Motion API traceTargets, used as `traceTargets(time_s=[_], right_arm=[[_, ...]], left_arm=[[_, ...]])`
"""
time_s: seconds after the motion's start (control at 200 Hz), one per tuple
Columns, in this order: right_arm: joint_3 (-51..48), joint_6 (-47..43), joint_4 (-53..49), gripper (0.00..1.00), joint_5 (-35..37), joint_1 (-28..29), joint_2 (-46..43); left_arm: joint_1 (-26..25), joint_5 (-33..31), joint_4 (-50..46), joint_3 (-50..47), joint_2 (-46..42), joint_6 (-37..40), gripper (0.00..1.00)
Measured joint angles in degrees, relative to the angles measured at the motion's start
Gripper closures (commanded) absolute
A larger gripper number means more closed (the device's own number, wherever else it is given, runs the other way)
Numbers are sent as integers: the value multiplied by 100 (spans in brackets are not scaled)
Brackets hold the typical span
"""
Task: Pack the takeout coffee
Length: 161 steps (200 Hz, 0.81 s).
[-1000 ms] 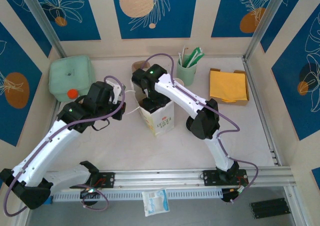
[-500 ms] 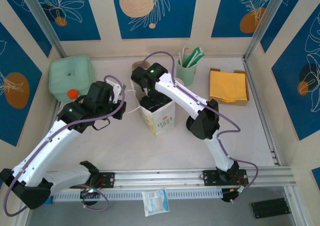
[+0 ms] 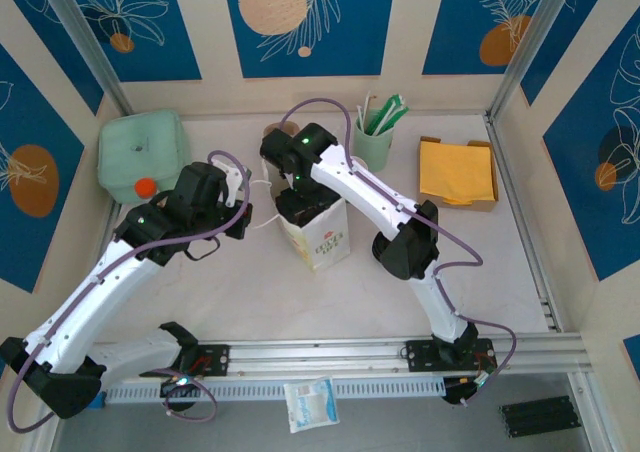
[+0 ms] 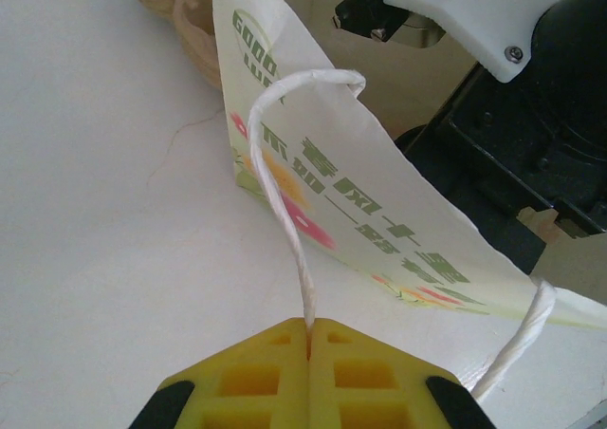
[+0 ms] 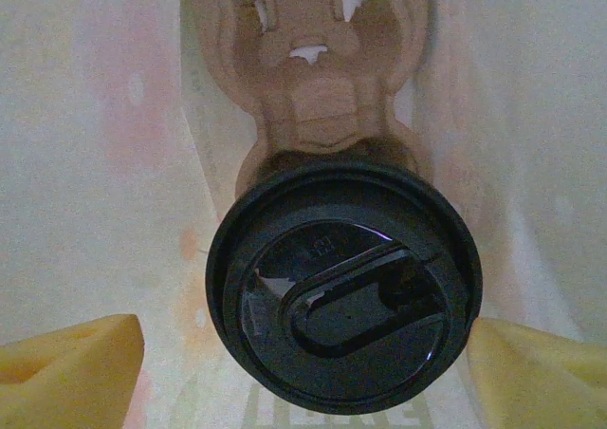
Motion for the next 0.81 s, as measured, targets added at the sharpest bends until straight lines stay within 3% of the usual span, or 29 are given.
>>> traceTargets(time_s=[0.175, 0.805], right_arm=[[0, 17, -2, 3, 0, 11, 0], [0, 107, -2, 1, -20, -83, -249]], left_arm=[[0, 0, 0, 0, 0, 0, 100], [0, 2, -17, 140, 157, 0, 100]])
